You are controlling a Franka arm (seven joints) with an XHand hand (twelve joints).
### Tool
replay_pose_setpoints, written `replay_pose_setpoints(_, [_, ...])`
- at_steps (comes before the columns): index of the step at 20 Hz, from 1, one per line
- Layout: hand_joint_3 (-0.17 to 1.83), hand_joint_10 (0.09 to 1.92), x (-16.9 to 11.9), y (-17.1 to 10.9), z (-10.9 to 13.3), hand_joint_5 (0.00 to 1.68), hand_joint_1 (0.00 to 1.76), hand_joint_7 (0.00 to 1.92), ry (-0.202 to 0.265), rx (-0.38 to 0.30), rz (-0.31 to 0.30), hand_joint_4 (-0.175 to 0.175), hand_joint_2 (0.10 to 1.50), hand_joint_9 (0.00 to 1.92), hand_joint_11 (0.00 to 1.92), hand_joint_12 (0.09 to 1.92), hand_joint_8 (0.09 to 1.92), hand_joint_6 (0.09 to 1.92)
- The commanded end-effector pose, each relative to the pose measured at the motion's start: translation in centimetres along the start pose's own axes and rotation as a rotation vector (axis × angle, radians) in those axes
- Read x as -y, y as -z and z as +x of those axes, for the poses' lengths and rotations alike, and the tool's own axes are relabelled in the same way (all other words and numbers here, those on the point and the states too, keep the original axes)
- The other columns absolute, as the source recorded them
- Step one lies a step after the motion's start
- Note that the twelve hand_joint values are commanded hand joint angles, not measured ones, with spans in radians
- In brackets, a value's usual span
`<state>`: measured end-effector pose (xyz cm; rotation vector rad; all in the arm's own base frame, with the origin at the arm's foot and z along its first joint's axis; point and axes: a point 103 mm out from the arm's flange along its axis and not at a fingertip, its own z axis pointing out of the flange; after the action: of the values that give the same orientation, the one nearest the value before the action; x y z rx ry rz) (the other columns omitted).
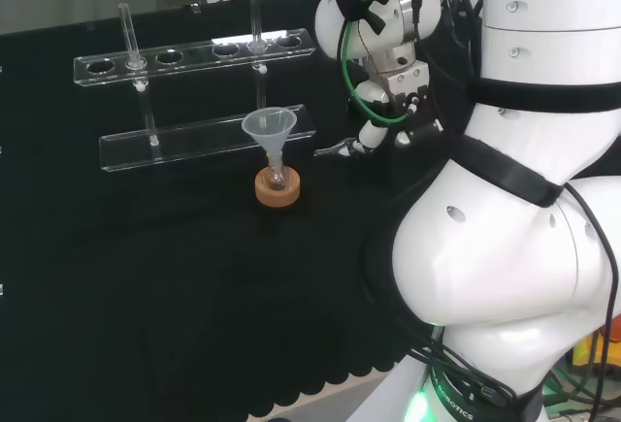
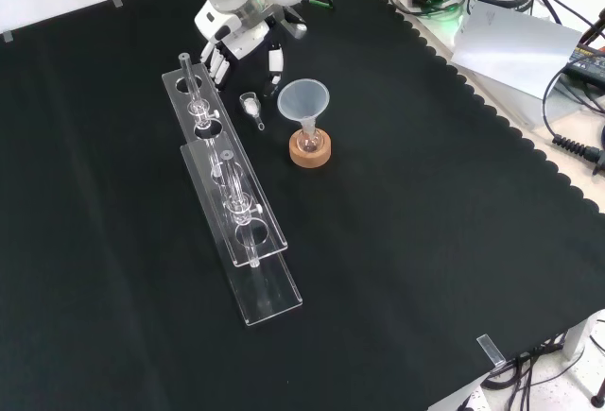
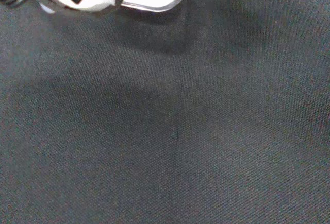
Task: Pick up the weighing funnel.
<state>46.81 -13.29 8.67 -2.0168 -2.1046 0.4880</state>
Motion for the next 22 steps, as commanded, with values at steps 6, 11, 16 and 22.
replay_pose_setpoints(6, [0.54,0.6,-0.1,-1.0,0.3,0.47,0.83,0.51,0.008,0.012,-0.012,-0.04,0.61,0.72,0.38,1.38,0.79,0.43])
replay_pose_setpoints(11, [0.54,0.6,-0.6,-1.5,0.5,0.48,0.84,0.53,0.013,0.024,-0.004,-0.039,0.61,0.73,0.38,1.38,0.78,0.48])
replay_pose_setpoints(16, [0.54,0.59,-0.9,-1.9,0.5,0.48,0.84,0.55,0.016,0.025,-0.006,-0.038,0.61,0.74,0.38,1.38,0.77,0.54])
replay_pose_setpoints(22, [0.54,0.59,-1.0,-2.1,0.6,0.49,0.85,0.58,0.016,0.028,-0.012,-0.036,0.61,0.75,0.38,1.38,0.76,0.63])
